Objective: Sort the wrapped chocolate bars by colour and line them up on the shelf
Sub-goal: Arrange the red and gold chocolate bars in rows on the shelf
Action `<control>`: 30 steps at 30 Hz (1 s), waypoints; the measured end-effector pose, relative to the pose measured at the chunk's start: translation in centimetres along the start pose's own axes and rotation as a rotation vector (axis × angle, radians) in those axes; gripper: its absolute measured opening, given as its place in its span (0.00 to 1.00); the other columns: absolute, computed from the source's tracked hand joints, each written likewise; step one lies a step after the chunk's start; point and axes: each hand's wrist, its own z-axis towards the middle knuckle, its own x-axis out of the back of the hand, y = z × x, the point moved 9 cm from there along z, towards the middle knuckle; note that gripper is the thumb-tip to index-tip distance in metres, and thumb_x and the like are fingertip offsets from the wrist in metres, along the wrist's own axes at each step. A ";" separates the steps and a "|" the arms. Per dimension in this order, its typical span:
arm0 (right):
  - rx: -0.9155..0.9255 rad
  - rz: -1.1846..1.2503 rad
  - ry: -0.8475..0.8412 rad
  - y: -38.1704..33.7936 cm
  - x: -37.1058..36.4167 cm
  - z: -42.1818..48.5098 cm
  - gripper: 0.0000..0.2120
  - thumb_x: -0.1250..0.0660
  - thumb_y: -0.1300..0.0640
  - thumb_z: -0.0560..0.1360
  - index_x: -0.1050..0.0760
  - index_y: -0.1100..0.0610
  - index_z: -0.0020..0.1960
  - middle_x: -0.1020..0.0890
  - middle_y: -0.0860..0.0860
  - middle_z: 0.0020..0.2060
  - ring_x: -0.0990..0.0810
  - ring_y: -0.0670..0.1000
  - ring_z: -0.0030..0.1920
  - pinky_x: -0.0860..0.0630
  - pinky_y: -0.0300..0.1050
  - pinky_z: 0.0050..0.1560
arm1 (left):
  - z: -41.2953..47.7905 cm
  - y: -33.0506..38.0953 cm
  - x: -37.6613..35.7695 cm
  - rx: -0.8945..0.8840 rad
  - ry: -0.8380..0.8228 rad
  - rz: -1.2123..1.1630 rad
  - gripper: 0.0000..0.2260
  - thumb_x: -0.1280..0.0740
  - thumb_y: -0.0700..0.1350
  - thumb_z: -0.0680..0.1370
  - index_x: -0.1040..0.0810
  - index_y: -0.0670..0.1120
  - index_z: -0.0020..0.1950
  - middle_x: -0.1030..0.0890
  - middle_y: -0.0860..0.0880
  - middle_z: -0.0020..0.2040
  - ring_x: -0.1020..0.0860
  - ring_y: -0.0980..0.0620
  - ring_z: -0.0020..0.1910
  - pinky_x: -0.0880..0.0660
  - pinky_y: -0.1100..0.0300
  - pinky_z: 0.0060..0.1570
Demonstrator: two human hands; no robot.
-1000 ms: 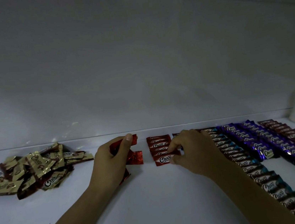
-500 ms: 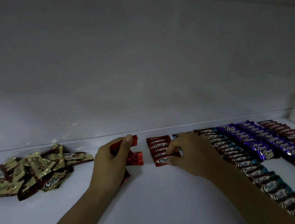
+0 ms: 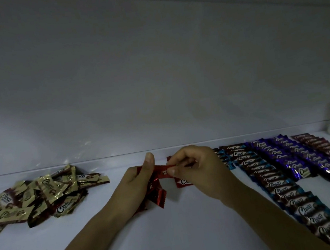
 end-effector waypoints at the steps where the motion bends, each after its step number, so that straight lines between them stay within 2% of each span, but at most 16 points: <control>1: -0.020 0.020 0.015 0.2 0.2 0.0 0.09 0.27 0.65 0.70 0.19 0.52 0.39 0.18 0.52 0.34 0.20 0.47 0.33 0.24 0.36 0.35 | 0.1 -0.2 0.0 0.019 0.018 0.009 0.34 0.53 0.74 0.67 0.22 0.49 0.26 0.29 0.49 0.23 0.33 0.58 0.20 0.36 0.69 0.22; 4: -0.033 0.058 0.064 0.2 1.0 0.1 0.07 0.28 0.65 0.71 0.20 0.54 0.39 0.20 0.55 0.29 0.23 0.50 0.30 0.26 0.39 0.34 | 0.6 -1.0 0.6 0.085 0.081 -0.026 0.35 0.54 0.75 0.63 0.24 0.48 0.24 0.27 0.49 0.23 0.31 0.57 0.19 0.36 0.70 0.20; 5: -0.029 0.066 0.078 0.1 1.2 0.0 0.06 0.29 0.65 0.71 0.20 0.55 0.39 0.21 0.55 0.27 0.23 0.50 0.29 0.26 0.40 0.32 | 0.6 -1.0 0.6 0.080 0.077 -0.059 0.35 0.52 0.75 0.64 0.22 0.47 0.26 0.27 0.49 0.24 0.30 0.56 0.20 0.36 0.70 0.21; 7: -0.031 0.116 0.090 0.1 1.4 0.0 0.06 0.31 0.67 0.72 0.21 0.57 0.40 0.20 0.50 0.25 0.22 0.47 0.28 0.25 0.37 0.31 | 0.6 -0.9 0.3 0.061 0.035 -0.142 0.33 0.44 0.72 0.66 0.16 0.45 0.38 0.25 0.45 0.27 0.29 0.53 0.25 0.34 0.67 0.25; 9: -0.035 0.158 0.078 0.0 1.3 0.0 0.04 0.32 0.67 0.73 0.21 0.61 0.41 0.17 0.52 0.30 0.18 0.48 0.32 0.21 0.39 0.36 | 0.5 -0.7 0.0 0.037 -0.007 -0.204 0.22 0.36 0.62 0.72 0.16 0.44 0.45 0.26 0.43 0.31 0.28 0.49 0.29 0.32 0.59 0.32; 10: -0.034 0.146 0.074 0.0 1.2 -0.1 0.02 0.30 0.66 0.72 0.21 0.62 0.41 0.16 0.52 0.32 0.17 0.49 0.35 0.20 0.40 0.39 | 0.6 -0.6 0.0 0.019 -0.014 -0.216 0.13 0.34 0.53 0.76 0.16 0.46 0.45 0.25 0.43 0.32 0.27 0.49 0.30 0.33 0.57 0.34; 11: -0.042 0.127 0.076 0.0 1.2 -0.1 0.02 0.29 0.64 0.72 0.22 0.61 0.41 0.16 0.53 0.33 0.17 0.49 0.36 0.20 0.41 0.41 | 0.6 -0.4 0.1 -0.003 -0.011 -0.220 0.08 0.34 0.46 0.78 0.16 0.47 0.44 0.24 0.44 0.32 0.26 0.50 0.30 0.32 0.57 0.34; 13: -0.092 0.122 0.068 0.4 1.2 -0.1 0.06 0.27 0.65 0.70 0.23 0.59 0.44 0.16 0.53 0.34 0.17 0.49 0.35 0.21 0.41 0.41 | 0.6 -0.2 0.2 -0.047 -0.001 -0.222 0.09 0.34 0.40 0.78 0.16 0.48 0.43 0.24 0.44 0.32 0.25 0.53 0.30 0.29 0.62 0.31; 15: -0.139 0.093 0.006 0.6 1.0 -0.1 0.09 0.27 0.67 0.70 0.22 0.56 0.47 0.17 0.55 0.35 0.18 0.49 0.35 0.21 0.42 0.42 | 0.3 0.5 0.1 -0.099 -0.017 -0.222 0.08 0.33 0.38 0.77 0.16 0.48 0.44 0.22 0.43 0.33 0.25 0.54 0.31 0.28 0.66 0.31; 17: -0.164 0.040 -0.064 0.6 0.8 -0.2 0.09 0.28 0.67 0.70 0.20 0.59 0.49 0.17 0.57 0.35 0.18 0.50 0.35 0.21 0.43 0.42 | 0.0 1.1 -0.2 -0.151 -0.038 -0.197 0.08 0.33 0.37 0.77 0.16 0.48 0.46 0.20 0.45 0.33 0.24 0.55 0.31 0.28 0.68 0.32; 22: -0.209 -0.044 -0.062 0.6 1.8 -0.4 0.02 0.28 0.64 0.71 0.18 0.59 0.43 0.15 0.55 0.36 0.17 0.48 0.35 0.22 0.36 0.38 | -0.1 1.2 -0.2 -0.157 -0.017 -0.209 0.07 0.33 0.39 0.77 0.19 0.47 0.53 0.23 0.46 0.25 0.24 0.57 0.26 0.29 0.71 0.30; 24: -0.193 -0.123 -0.029 0.7 3.0 -0.5 0.06 0.28 0.63 0.71 0.18 0.54 0.39 0.16 0.52 0.34 0.19 0.45 0.34 0.25 0.33 0.35 | 0.0 0.9 0.1 -0.138 0.032 -0.196 0.06 0.33 0.44 0.77 0.18 0.48 0.52 0.22 0.39 0.29 0.23 0.54 0.28 0.29 0.68 0.29; 25: -0.189 -0.177 -0.015 0.8 3.6 -0.6 0.07 0.28 0.62 0.71 0.19 0.52 0.38 0.16 0.51 0.34 0.19 0.45 0.34 0.24 0.34 0.36 | 0.1 0.7 0.4 -0.127 0.059 -0.198 0.06 0.34 0.46 0.77 0.18 0.48 0.50 0.21 0.39 0.31 0.23 0.54 0.29 0.29 0.67 0.28; 28: -0.205 -0.312 -0.060 2.0 4.3 -1.3 0.09 0.28 0.59 0.72 0.20 0.48 0.36 0.16 0.51 0.38 0.17 0.50 0.41 0.22 0.43 0.43 | 0.2 0.3 0.7 -0.113 0.108 -0.223 0.07 0.34 0.47 0.78 0.18 0.47 0.48 0.26 0.50 0.24 0.27 0.59 0.23 0.34 0.69 0.23; 30: -0.207 -0.425 -0.116 2.8 3.9 -1.6 0.10 0.28 0.56 0.72 0.22 0.44 0.35 0.18 0.43 0.36 0.19 0.42 0.40 0.25 0.37 0.42 | 0.3 0.2 0.8 -0.107 0.119 -0.231 0.07 0.34 0.47 0.78 0.18 0.46 0.48 0.27 0.53 0.24 0.28 0.59 0.23 0.34 0.70 0.23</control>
